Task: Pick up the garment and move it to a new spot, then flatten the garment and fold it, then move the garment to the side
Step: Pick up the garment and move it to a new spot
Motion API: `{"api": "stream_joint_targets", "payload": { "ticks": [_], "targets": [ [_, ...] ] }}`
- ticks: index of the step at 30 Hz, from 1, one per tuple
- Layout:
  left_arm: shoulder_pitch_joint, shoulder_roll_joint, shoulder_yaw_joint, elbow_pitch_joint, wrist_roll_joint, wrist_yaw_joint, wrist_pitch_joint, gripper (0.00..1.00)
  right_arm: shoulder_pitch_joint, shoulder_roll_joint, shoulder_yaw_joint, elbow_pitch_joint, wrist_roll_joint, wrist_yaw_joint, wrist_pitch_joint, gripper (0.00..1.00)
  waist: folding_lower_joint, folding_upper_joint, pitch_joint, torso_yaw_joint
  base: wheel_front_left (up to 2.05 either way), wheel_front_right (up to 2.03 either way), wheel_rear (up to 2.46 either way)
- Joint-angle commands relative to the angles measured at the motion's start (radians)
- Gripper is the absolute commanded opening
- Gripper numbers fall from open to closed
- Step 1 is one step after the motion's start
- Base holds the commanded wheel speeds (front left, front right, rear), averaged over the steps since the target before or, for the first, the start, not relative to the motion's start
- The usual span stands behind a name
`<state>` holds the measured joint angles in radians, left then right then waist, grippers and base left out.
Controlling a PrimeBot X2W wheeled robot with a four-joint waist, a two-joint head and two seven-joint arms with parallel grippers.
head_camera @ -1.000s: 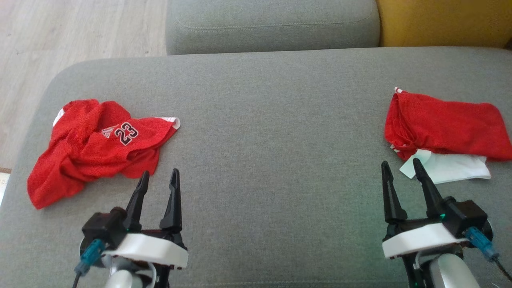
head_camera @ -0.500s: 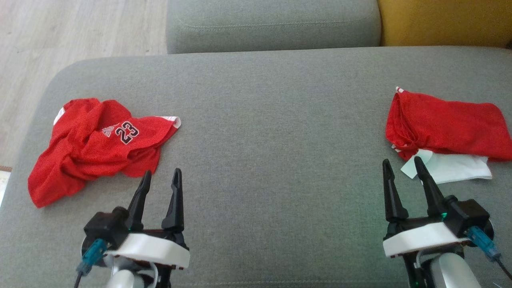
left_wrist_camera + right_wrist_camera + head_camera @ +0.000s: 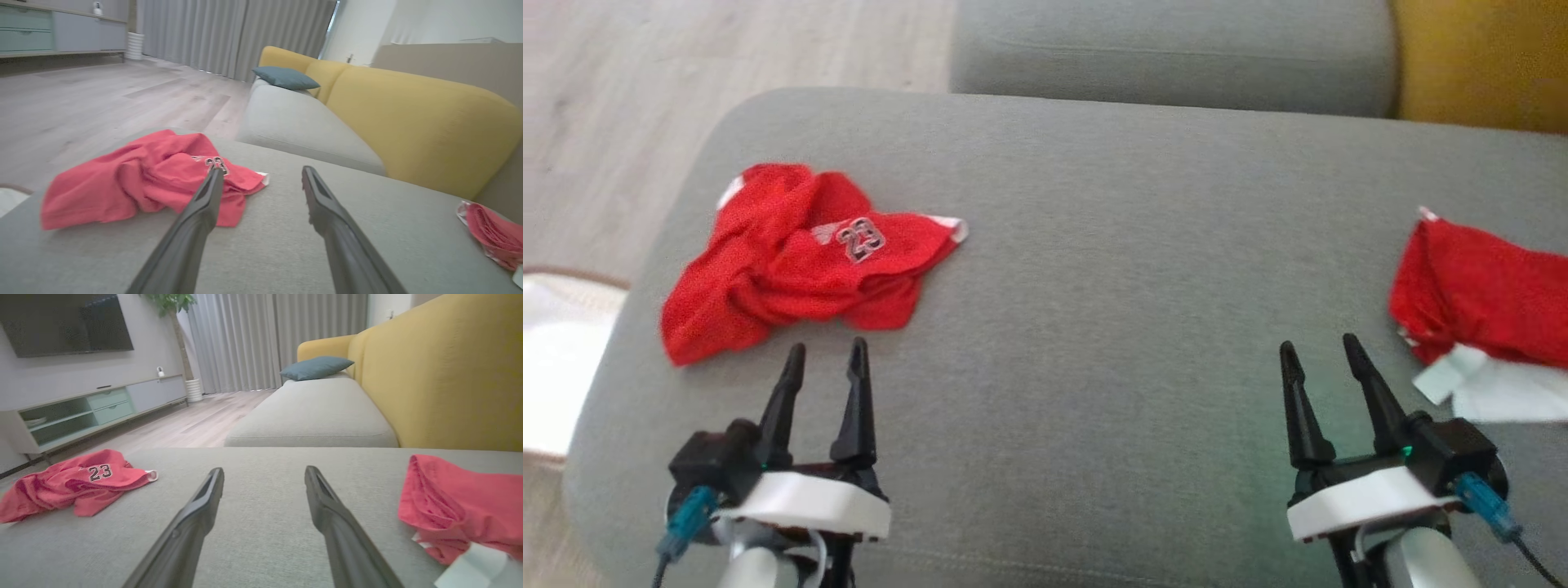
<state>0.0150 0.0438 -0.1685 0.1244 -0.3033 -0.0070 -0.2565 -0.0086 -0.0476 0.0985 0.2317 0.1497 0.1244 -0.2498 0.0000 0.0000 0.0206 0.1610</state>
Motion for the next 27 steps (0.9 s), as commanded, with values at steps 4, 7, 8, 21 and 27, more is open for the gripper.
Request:
{"api": "stream_joint_targets", "payload": {
  "ticks": [4,7,8,21,27],
  "targets": [
    [-0.048,0.006,0.073,-0.035,0.007,0.005,-0.005,1.00,-0.026,-0.003,0.052,-0.022,0.005,0.006,-0.012,1.00,0.0000,0.0000,-0.005,0.098,0.00,0.00,0.00],
    [-0.046,0.006,0.096,-0.033,0.013,0.002,-0.005,1.00,-0.024,-0.003,0.061,-0.017,0.011,0.006,-0.012,1.00,0.0000,0.0000,-0.008,0.145,0.00,0.00,0.00],
    [-0.045,0.006,0.103,-0.032,0.015,0.000,-0.005,1.00,-0.024,-0.003,0.064,-0.015,0.014,0.006,-0.012,1.00,0.0000,0.0000,-0.010,0.159,0.00,0.00,0.00],
    [-0.023,0.006,0.144,-0.021,0.055,-0.015,-0.005,1.00,-0.006,-0.003,0.104,-0.001,0.047,0.006,-0.012,1.00,0.0000,0.0000,-0.043,0.300,0.00,0.00,0.00],
    [-0.017,0.006,0.171,-0.029,0.060,-0.017,-0.005,1.00,-0.006,-0.003,0.112,-0.002,0.050,0.006,-0.012,1.00,0.0000,0.0000,-0.040,0.306,0.00,0.00,0.00]
  ]
}}
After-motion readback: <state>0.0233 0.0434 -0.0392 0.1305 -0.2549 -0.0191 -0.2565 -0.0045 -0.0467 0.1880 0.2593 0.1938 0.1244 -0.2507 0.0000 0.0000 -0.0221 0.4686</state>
